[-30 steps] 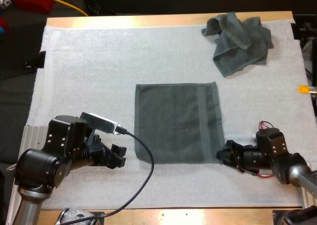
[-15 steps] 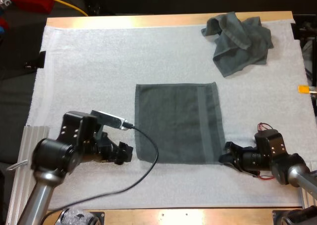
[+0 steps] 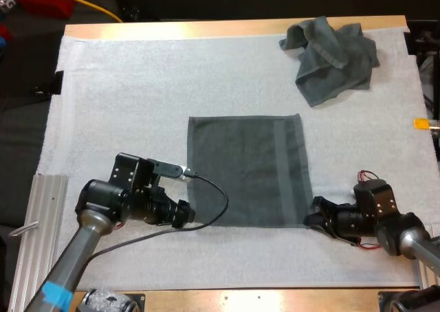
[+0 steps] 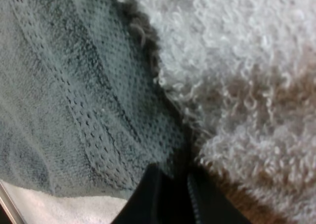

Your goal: Pick towel from pile, fold and stack

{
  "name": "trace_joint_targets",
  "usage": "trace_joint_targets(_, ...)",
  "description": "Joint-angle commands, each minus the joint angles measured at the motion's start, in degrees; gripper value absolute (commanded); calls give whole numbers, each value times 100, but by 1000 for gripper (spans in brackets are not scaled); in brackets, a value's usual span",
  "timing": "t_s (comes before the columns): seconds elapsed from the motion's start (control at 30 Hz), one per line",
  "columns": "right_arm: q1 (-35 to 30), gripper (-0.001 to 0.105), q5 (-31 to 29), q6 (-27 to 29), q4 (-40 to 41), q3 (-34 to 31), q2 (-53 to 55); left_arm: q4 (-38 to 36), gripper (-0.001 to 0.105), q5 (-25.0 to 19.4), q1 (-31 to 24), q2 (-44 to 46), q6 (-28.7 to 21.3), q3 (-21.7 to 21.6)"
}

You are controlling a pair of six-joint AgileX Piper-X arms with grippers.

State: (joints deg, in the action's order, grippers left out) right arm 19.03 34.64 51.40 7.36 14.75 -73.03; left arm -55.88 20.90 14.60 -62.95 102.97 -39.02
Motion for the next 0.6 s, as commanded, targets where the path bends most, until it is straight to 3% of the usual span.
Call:
trace_joint_targets(0.0,2,1,-76,17,154,-24,-25,223,69,220,-14,-104,46,17)
trace_joint_targets(0.1,2,1,-69,17,154,-24,-25,569,69,717,-14,-428,209,51)
trace_joint_targets(0.4,2,1,15,17,154,-24,-25,879,69,857,-14,-1453,379,49)
trace_joint_targets(0.57,2,1,15,17,154,-24,-25,1306,69,1637,-14,-1900,477,49)
